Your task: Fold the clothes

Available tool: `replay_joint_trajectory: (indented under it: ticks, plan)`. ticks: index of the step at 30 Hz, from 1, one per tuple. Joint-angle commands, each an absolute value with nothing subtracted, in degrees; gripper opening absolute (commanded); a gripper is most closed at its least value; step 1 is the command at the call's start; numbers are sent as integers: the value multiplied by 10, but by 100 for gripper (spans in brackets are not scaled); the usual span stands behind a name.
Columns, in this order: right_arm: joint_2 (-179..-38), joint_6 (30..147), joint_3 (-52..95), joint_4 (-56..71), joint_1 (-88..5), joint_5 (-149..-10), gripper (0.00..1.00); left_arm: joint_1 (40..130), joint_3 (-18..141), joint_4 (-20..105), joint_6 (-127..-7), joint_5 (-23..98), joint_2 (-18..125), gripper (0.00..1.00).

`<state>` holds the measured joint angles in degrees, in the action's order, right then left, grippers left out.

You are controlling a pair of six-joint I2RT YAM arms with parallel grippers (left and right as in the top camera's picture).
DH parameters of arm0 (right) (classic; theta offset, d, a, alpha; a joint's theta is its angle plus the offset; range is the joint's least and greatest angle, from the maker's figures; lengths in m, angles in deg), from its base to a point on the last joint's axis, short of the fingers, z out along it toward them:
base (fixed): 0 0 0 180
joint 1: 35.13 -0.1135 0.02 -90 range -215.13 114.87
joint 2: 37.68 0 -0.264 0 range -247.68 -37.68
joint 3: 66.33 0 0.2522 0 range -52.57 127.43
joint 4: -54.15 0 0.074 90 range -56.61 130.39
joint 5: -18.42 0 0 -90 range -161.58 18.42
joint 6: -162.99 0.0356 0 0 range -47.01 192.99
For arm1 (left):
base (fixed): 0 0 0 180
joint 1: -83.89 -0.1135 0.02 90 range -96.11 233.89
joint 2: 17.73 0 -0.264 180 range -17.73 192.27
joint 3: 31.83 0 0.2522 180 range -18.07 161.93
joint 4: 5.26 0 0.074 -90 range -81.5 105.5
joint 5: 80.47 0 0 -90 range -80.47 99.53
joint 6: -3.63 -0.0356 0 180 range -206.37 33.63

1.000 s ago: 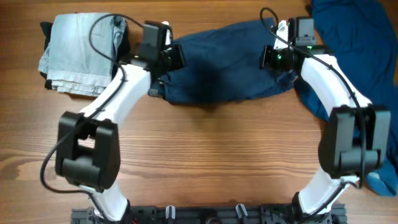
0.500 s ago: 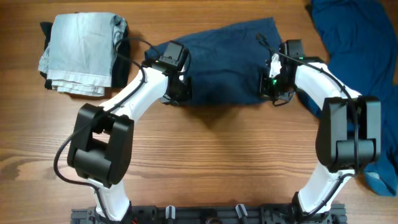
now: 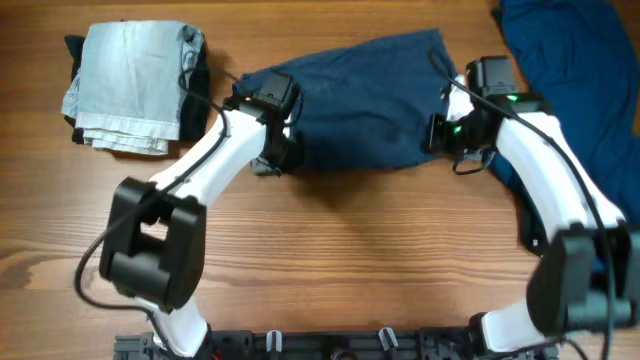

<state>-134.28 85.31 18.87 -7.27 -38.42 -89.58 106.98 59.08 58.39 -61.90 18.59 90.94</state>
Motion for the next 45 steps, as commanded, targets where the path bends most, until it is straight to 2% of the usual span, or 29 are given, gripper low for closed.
replay_joint_trajectory:
  ticks: [1, 2, 3, 4, 6, 10, 18, 22, 24, 27, 31, 39, 45]
  plan:
    - [-1295, 819, 191, -12, -387, -896, 55, 1066, 595, 500, -612, 108, 865, 11]
    - [-1295, 819, 191, 0, -387, -896, 59, 1058, 595, 489, -589, 83, 866, 20]
    - [-1296, 819, 191, 7, -387, -896, 62, 1047, 595, 486, -569, 64, 867, 23]
    - [-1296, 819, 191, 11, -387, -896, 63, 1023, 595, 477, -555, 59, 868, 32]
    - [-1296, 819, 191, 14, -387, -896, 64, 995, 595, 462, -540, 60, 871, 36]
    - [-1296, 819, 191, 14, -387, -896, 64, 946, 595, 419, -537, 83, 891, 40]
    - [-1296, 820, 191, 5, -387, -881, 64, 946, 595, 331, -537, 122, 967, 43]
    - [-1296, 820, 191, 6, -387, -879, 64, 947, 595, 321, -537, 170, 967, 42]
    - [-1297, 820, 191, 6, -387, -879, 63, 946, 595, 309, -537, 177, 967, 36]
    - [-1298, 820, 191, 6, -387, -879, 63, 951, 595, 288, -537, 182, 967, 4]
    - [-1301, 820, 191, 7, -387, -879, 63, 952, 598, 254, -546, 200, 934, 4]
    - [-1301, 820, 191, 10, -387, -879, 63, 954, 612, 249, -577, 200, 756, 4]
    - [-1301, 824, 191, 57, -387, -879, 55, 995, 612, 261, -607, 200, 711, 4]
